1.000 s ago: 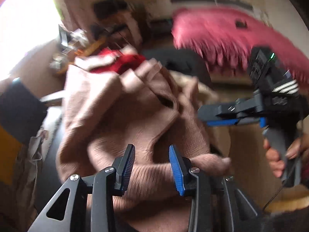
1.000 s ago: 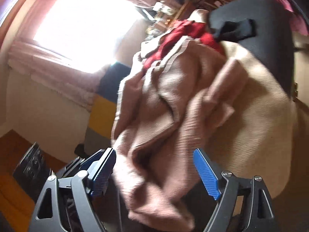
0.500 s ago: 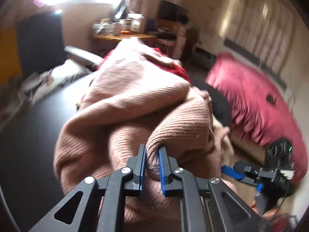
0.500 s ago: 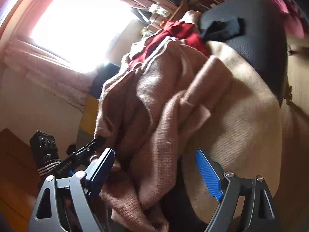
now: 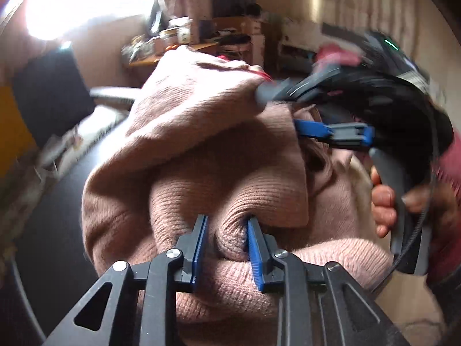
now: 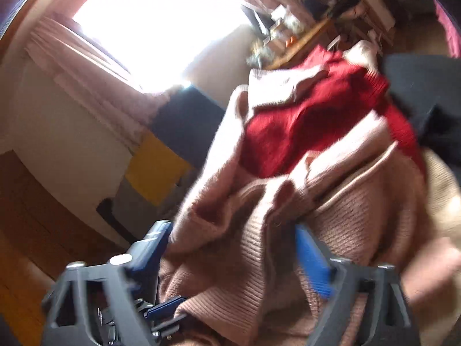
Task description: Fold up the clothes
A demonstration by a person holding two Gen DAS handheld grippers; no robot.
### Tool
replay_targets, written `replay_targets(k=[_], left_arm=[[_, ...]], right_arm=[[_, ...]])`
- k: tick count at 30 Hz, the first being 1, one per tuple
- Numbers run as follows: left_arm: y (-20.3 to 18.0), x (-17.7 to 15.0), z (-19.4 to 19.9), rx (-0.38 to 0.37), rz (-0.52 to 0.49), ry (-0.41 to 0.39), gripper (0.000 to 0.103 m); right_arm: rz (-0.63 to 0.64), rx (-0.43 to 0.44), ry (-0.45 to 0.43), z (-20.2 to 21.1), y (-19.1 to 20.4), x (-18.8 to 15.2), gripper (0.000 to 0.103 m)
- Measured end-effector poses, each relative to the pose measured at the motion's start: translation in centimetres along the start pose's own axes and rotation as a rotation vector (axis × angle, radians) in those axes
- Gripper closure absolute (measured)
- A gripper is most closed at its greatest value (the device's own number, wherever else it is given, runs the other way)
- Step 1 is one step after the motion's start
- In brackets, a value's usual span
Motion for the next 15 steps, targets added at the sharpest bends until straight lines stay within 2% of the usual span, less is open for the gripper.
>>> replay_targets(k=[1, 2, 5, 8, 9, 10, 11, 12, 15], left_arm=[[-0.4, -0.1, -0.2, 0.002, -0.039, 0.007, 0.072], [-0.7, -0.3, -0.3, 0.004, -0.078, 0.014, 0.071], [-1.6, -1.2, -1.3, 0.017, -0.19, 0.048, 0.067], [-1.9, -1.6, -3.0, 0.084, -0.249, 0.064, 0.067], [-1.1, -1.4, -3.0, 0.067, -0.181, 0.052, 0.068], [0.0, -1.1, -2.8, 0.031, -0.079, 0.036, 0.081], [1.1, -0.8, -2.6, -0.006, 0.022, 0.021, 0.09], [2.3, -0.4, -2.4, -0.042, 0.124, 0.005, 0.091], [4.2, -1.5, -0.6, -0.079, 0.238, -0.023, 0.093]], right_arm=[[-0.009, -0.002, 0.012, -0.3, -0.1, -0.5, 0.064], [-0.017, -0.005, 0.023, -0.6, -0.3, -1.1, 0.073], [-0.034, 0.019, 0.031, -0.2, 0.2, -2.2, 0.078], [-0.055, 0.128, 0.09, -0.2, 1.4, -3.4, 0.078], [-0.055, 0.142, 0.111, -0.4, 1.6, -3.7, 0.077], [-0.066, 0.175, 0.118, -0.7, 1.8, -3.8, 0.077], [-0.076, 0.208, 0.124, -0.8, 2.0, -4.0, 0.077], [-0.108, 0.273, 0.117, -0.9, 2.2, -3.9, 0.076], [-0.151, 0.34, 0.088, -0.7, 2.1, -3.4, 0.047]])
Point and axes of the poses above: each gripper's, at about its wrist camera, not at the fingertips, and z roughly against the way its jaws point, y to its left, x to its top, the point moved 5 cm from there along -z, roughly the way its jaws point, and after that the axes turned 11 degrees about z, right-handed, at the moved point
